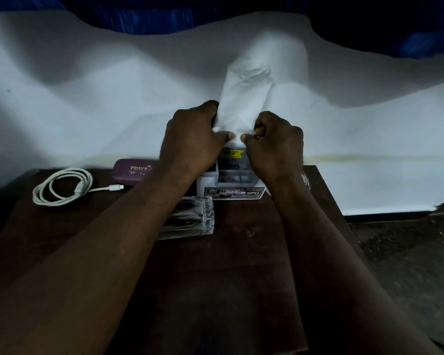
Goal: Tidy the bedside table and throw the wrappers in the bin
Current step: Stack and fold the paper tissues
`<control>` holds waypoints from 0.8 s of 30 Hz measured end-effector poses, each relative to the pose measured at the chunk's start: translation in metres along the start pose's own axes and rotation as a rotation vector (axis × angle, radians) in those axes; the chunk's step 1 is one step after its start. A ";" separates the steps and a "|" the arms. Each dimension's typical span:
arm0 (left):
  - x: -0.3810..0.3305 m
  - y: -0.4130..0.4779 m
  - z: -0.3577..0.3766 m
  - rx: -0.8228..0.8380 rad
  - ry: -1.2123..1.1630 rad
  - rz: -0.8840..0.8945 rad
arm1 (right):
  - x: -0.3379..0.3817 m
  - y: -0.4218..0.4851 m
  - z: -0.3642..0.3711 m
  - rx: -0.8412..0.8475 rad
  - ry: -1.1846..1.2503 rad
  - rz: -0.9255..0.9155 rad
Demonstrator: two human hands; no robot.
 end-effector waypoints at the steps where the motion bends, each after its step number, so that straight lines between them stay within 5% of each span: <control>1: 0.000 0.000 0.000 0.022 -0.001 -0.005 | 0.000 0.000 0.000 -0.007 -0.014 -0.001; 24: 0.001 0.000 0.001 -0.019 0.160 -0.063 | 0.006 0.000 -0.010 0.061 0.037 0.036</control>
Point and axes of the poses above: each hand's wrist, its own y-axis towards the middle knuckle, its own z-axis out of the palm, x = y × z, the point moved 1 cm from there along y, towards the middle knuckle, and after that the axes turned 1 degree about z, right-handed, at the moved point
